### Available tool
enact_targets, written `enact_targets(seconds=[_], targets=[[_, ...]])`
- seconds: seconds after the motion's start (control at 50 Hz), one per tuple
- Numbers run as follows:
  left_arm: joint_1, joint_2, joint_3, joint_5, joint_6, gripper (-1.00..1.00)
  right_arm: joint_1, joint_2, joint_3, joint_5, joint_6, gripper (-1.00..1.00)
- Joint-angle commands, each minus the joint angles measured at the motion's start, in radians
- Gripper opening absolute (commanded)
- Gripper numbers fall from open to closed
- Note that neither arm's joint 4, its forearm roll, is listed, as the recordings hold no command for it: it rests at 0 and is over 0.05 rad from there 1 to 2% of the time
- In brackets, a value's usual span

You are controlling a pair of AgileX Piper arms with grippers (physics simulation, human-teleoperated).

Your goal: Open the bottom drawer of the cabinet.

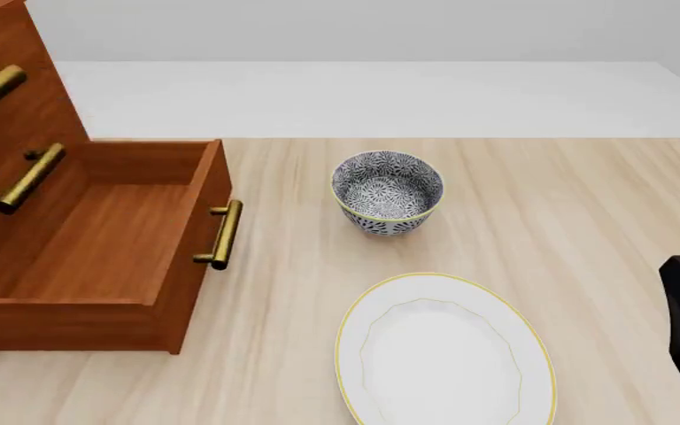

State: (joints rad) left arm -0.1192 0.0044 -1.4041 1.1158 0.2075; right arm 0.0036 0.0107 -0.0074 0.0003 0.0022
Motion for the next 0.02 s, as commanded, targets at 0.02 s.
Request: enact_targets(seconds=[0.02], targets=[[0.045, -0.004, -0.084, 0.104, -0.009, 1.00, 0.000, 0.000, 0.000, 0.000, 0.000, 1.00]])
